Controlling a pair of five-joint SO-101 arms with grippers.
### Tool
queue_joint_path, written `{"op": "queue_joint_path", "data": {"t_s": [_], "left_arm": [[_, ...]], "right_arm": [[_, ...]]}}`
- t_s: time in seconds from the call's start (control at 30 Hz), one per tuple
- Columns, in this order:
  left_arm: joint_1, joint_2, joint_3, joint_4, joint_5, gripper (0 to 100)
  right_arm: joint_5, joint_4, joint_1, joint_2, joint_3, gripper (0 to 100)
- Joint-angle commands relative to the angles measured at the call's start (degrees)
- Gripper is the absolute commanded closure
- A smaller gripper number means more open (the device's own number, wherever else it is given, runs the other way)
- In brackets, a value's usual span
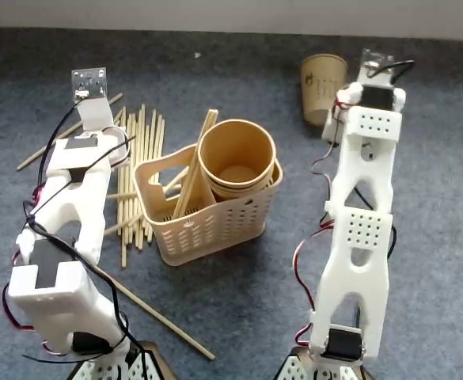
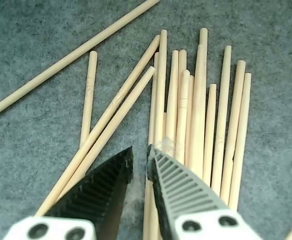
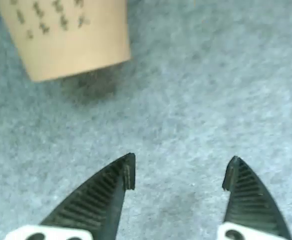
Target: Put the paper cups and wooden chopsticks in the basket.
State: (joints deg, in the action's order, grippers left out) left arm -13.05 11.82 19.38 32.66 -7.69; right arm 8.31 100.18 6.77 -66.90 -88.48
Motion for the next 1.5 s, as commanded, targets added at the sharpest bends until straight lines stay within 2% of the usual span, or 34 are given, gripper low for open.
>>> {"op": "queue_joint_path", "data": {"t_s": [0.0, 0.2, 0.53, 0.73, 1.0, 1.1, 1.2, 1.33, 1.47], "left_arm": [[0.92, -0.22, -2.07, -0.79, 0.44, 91], [0.92, -0.22, -1.8, -0.79, 0.44, 91], [0.92, -0.22, -1.8, -0.79, 0.44, 91], [0.92, -0.22, -1.8, -0.79, 0.44, 91], [1.01, -0.22, -1.89, -0.79, 0.44, 91], [1.01, -0.22, -1.89, -0.79, 0.44, 91], [1.01, -0.22, -1.8, -0.79, 0.44, 91], [1.01, -0.13, -1.8, -0.79, 0.44, 91], [1.01, -0.13, -1.8, -0.79, 0.44, 91]], "right_arm": [[1.23, -0.04, 0.4, 1.8, -9.36, 71.2], [9.58, -11.74, -0.22, 1.54, -12.26, 71.3], [9.85, -24.22, -2.24, -12.18, -10.68, 71.3], [10.29, -22.9, -1.54, -11.56, -11.21, 71.3], [10.46, -18.07, 0.04, 0.66, -11.56, 71.3], [15.91, -19.38, -0.57, 3.21, -11.56, 71.3], [19.6, -25.63, -1.8, 2.51, -11.47, 71.3], [20.48, -36.18, -4.7, -3.12, -11.82, 71.3], [20.48, -40.22, -7.78, -6.99, -11.82, 71.3]]}}
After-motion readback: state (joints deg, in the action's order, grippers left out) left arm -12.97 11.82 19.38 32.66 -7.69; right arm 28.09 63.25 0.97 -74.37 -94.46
